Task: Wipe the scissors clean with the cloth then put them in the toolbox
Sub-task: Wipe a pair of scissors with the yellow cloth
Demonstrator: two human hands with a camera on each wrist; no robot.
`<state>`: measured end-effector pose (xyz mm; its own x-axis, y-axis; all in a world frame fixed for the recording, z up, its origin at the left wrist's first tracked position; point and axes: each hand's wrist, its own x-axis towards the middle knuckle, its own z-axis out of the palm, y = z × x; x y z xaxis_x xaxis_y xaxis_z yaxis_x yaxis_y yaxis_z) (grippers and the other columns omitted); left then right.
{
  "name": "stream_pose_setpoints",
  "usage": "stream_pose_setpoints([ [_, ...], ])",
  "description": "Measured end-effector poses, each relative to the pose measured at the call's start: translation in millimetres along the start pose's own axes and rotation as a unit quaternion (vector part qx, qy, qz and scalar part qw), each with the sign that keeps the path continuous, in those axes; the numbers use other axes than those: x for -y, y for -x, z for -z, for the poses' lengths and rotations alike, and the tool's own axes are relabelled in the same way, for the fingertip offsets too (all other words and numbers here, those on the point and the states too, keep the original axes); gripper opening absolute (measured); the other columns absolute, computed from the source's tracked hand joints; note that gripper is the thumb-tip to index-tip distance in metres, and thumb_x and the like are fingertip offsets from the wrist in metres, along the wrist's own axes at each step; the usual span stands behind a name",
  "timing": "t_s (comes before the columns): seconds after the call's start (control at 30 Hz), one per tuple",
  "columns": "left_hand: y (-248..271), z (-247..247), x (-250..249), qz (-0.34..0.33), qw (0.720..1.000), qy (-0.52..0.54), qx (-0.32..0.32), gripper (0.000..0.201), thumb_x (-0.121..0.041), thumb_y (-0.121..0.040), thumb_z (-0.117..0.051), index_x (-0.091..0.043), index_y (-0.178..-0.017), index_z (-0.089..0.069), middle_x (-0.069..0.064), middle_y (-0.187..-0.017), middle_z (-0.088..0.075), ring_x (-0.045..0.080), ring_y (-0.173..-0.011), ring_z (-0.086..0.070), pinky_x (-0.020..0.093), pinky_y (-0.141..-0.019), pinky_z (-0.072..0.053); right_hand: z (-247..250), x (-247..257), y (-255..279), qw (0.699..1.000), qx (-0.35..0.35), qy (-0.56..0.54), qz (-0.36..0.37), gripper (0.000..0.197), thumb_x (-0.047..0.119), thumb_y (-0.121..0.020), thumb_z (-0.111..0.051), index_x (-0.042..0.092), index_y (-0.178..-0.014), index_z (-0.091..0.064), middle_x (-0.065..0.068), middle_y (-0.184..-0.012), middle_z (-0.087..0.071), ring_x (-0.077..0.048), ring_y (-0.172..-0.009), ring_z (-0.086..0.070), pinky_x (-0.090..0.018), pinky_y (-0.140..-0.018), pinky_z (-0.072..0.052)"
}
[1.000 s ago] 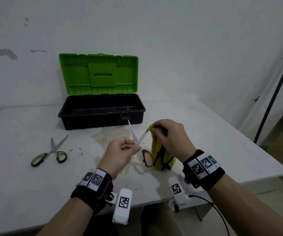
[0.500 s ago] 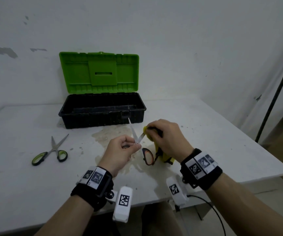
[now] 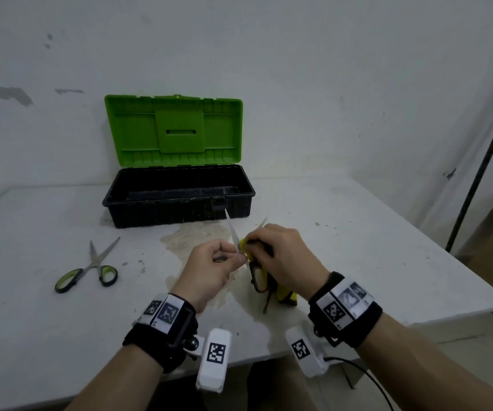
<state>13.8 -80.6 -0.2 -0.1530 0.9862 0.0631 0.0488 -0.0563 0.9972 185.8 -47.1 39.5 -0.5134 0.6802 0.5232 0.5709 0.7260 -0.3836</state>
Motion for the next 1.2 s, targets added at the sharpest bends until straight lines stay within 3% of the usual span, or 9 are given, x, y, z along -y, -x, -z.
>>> stream_pose_setpoints([
  [0.13, -0.3, 3.7, 1.8, -0.021, 0.999, -0.036, 0.004, 0.016, -0.014, -0.083, -0.080, -0.009, -0.090, -0.066, -0.001, -0.072, -0.067, 0.006, -0.051, -0.050, 0.022, -0.052, -0.041, 3.4, -5.5, -6.7, 0.997, -0.017, 0.015, -0.068, 0.011, 0.025, -0.091, -0.062, 0.020, -0.095, -0.071, 0.007, -0.086, -0.067, -0.003, -0.076, -0.053, -0.005, -0.069, -0.037],
  [0.23, 0.6, 6.3, 4.0, -0.032, 0.997, -0.066, 0.008, 0.015, -0.017, -0.083, -0.080, -0.011, -0.088, -0.067, -0.003, -0.073, -0.070, 0.002, -0.056, -0.055, 0.021, -0.059, -0.043, 20.0, -11.4, -18.3, 0.988, -0.053, 0.043, -0.140, 0.015, 0.025, -0.093, -0.060, 0.017, -0.096, -0.072, 0.004, -0.088, -0.071, -0.009, -0.079, -0.059, -0.019, -0.073, -0.048],
  [0.33, 2.3, 4.3, 1.5, -0.041, 0.996, -0.077, 0.008, 0.012, -0.018, -0.085, -0.079, -0.012, -0.086, -0.068, -0.003, -0.074, -0.071, 0.000, -0.058, -0.058, 0.020, -0.061, -0.043, 21.6, -1.2, -18.4, 0.993, -0.058, 0.032, -0.101, 0.013, 0.025, -0.092, -0.060, 0.018, -0.094, -0.071, 0.006, -0.086, -0.069, -0.008, -0.078, -0.059, -0.022, -0.074, -0.048],
  [0.47, 2.3, 2.8, -2.3, -0.032, 0.998, -0.045, 0.012, 0.013, -0.014, -0.085, -0.078, -0.008, -0.089, -0.068, -0.002, -0.072, -0.069, 0.000, -0.051, -0.053, 0.016, -0.051, -0.041, 1.5, 2.9, -5.3, 0.999, 0.003, 0.003, -0.042, 0.007, 0.025, -0.091, -0.062, 0.023, -0.092, -0.069, 0.008, -0.084, -0.066, -0.006, -0.078, -0.058, -0.017, -0.072, -0.044],
  [0.7, 2.7, 7.3, -3.4, 0.001, 0.999, -0.026, 0.019, 0.014, -0.009, -0.084, -0.078, -0.008, -0.086, -0.065, 0.003, -0.075, -0.070, 0.000, -0.046, -0.051, 0.016, -0.046, -0.039, 16.0, -17.6, -9.0, 0.987, -0.111, -0.027, -0.117, 0.006, 0.024, -0.090, -0.066, 0.023, -0.088, -0.071, 0.013, -0.079, -0.068, -0.003, -0.074, -0.060, -0.014, -0.066, -0.044],
  [0.83, 0.4, 6.8, -3.4, 0.021, 0.999, -0.036, 0.017, 0.014, -0.009, -0.084, -0.078, -0.008, -0.086, -0.065, 0.006, -0.077, -0.070, 0.002, -0.044, -0.048, 0.018, -0.045, -0.038, 17.6, -1.1, -2.6, 0.991, -0.038, -0.082, -0.095, 0.009, 0.030, -0.091, -0.065, 0.024, -0.091, -0.072, 0.015, -0.082, -0.069, 0.001, -0.078, -0.061, -0.008, -0.067, -0.043],
  [0.93, 1.8, 3.5, -5.7, 0.028, 0.998, -0.041, 0.040, 0.012, -0.010, -0.085, -0.078, -0.009, -0.086, -0.066, 0.002, -0.072, -0.069, 0.005, -0.046, -0.047, 0.019, -0.047, -0.039, 1.5, -4.7, 2.1, 0.996, -0.026, -0.046, -0.078, 0.011, 0.032, -0.090, -0.066, 0.023, -0.093, -0.072, 0.012, -0.093, -0.057, -0.002, -0.086, -0.055, -0.007, -0.075, -0.039],
  [1.07, 4.6, -1.0, -8.8, 0.031, 0.998, -0.016, 0.047, 0.013, -0.009, -0.085, -0.078, -0.009, -0.084, -0.065, -0.002, -0.066, -0.066, 0.006, -0.044, -0.043, 0.019, -0.044, -0.036, -7.1, -11.9, 1.7, 0.987, -0.128, 0.071, -0.058, 0.017, 0.032, -0.083, -0.073, 0.024, -0.097, -0.068, 0.007, -0.091, -0.050, -0.016, -0.088, -0.048, -0.030, -0.076, -0.039],
  [1.2, 4.8, -2.3, -10.0, 0.041, 0.998, -0.008, 0.046, 0.012, -0.007, -0.085, -0.077, -0.007, -0.086, -0.066, 0.000, -0.067, -0.066, 0.008, -0.045, -0.043, 0.018, -0.043, -0.036, -8.6, -6.9, 5.2, 0.981, -0.126, 0.146, -0.003, 0.005, 0.026, -0.085, -0.072, 0.021, -0.084, -0.072, 0.003, -0.085, -0.057, -0.020, -0.077, -0.054, -0.038, -0.068, -0.045],
])
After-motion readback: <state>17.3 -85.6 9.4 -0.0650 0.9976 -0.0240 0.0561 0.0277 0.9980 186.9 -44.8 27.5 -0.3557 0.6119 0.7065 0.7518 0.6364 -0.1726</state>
